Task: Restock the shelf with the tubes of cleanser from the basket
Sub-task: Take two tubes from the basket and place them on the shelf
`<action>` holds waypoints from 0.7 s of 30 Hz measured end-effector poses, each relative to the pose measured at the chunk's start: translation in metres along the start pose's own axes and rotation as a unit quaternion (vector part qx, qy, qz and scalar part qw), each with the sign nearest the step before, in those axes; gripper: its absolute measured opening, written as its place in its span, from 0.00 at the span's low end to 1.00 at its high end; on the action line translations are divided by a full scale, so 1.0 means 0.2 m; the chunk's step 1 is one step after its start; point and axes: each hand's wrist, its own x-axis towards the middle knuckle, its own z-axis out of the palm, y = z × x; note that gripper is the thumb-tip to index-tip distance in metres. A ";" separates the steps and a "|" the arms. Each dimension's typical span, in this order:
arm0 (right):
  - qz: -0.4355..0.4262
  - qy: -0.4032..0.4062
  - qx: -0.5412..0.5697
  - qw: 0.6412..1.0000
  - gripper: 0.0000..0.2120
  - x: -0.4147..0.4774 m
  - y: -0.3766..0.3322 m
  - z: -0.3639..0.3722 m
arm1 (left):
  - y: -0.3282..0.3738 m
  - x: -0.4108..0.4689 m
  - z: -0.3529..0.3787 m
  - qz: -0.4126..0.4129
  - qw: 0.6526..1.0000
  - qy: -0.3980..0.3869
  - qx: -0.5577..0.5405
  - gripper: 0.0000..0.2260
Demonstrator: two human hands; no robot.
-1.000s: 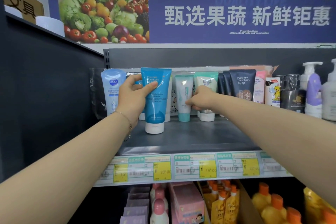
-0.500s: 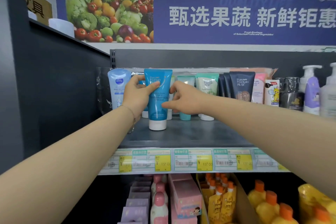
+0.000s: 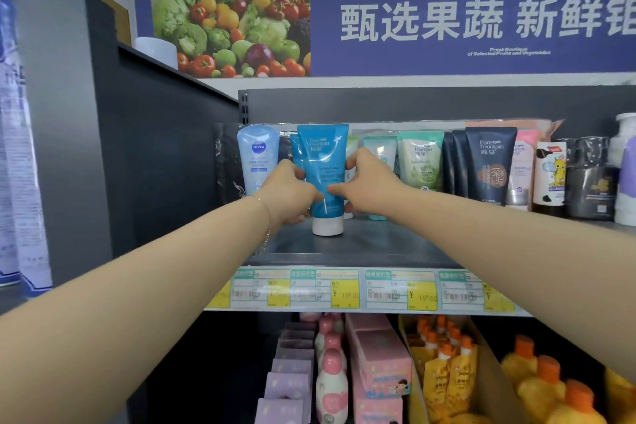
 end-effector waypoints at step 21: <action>0.097 -0.012 0.227 0.969 0.13 0.20 -0.10 0.11 | 0.02 0.17 0.06 0.031 0.998 0.049 -0.004 0.14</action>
